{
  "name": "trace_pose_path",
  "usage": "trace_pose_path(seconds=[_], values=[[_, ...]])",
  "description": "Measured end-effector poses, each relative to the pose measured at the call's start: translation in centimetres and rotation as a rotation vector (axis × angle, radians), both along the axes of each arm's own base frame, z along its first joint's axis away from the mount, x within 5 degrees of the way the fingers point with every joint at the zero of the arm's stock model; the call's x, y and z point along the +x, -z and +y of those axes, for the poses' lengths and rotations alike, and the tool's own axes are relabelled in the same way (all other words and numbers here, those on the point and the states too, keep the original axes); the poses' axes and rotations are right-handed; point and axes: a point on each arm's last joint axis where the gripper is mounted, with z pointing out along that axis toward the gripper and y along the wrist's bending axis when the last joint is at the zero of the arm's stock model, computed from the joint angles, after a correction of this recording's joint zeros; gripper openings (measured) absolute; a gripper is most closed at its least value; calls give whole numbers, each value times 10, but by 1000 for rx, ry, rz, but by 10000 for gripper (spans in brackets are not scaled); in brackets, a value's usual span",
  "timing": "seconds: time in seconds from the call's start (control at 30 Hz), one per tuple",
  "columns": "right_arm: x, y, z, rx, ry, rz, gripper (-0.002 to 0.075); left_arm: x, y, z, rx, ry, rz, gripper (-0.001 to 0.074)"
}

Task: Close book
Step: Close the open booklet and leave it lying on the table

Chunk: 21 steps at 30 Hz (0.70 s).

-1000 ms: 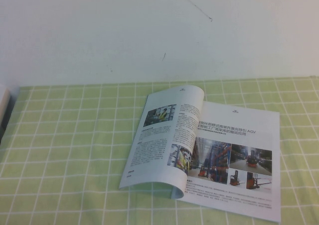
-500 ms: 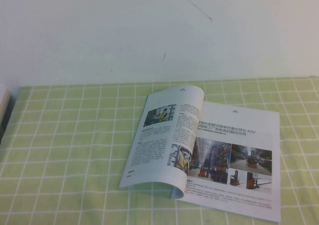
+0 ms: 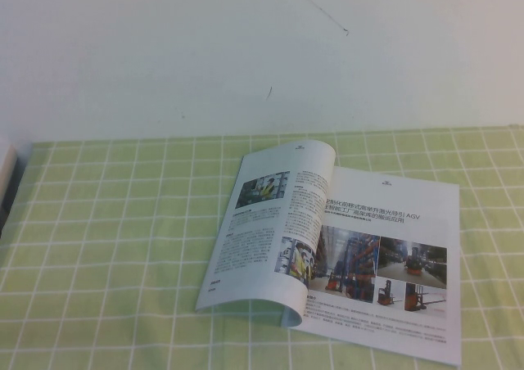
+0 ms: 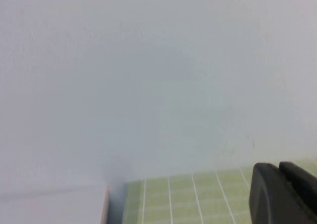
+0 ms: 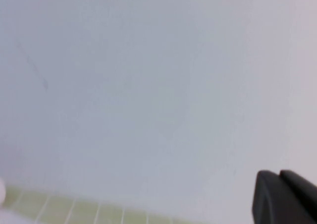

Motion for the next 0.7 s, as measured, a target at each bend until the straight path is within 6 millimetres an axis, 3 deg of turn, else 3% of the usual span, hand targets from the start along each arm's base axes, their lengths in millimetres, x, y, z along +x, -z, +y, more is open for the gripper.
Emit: trace_pose_path(seconds=[0.17, 0.3, 0.53, 0.63, 0.7], values=[[-7, -23, 0, 73, -21, -267, -4, -2, -11, 1, -3, -13, -122, -4], [-10, -30, 0, 122, -41, -353, -4, -3, -13, 2, -4, -16, -151, -4], [-10, -31, -1, 161, -40, -333, -4, -5, -21, 2, -60, -12, -233, -4], [-11, -45, -1, 151, -34, -234, -4, -6, -24, 2, -138, 9, -228, -4], [-15, -59, 0, 129, -29, -175, -4, -8, -37, 1, -169, 25, -201, -4]])
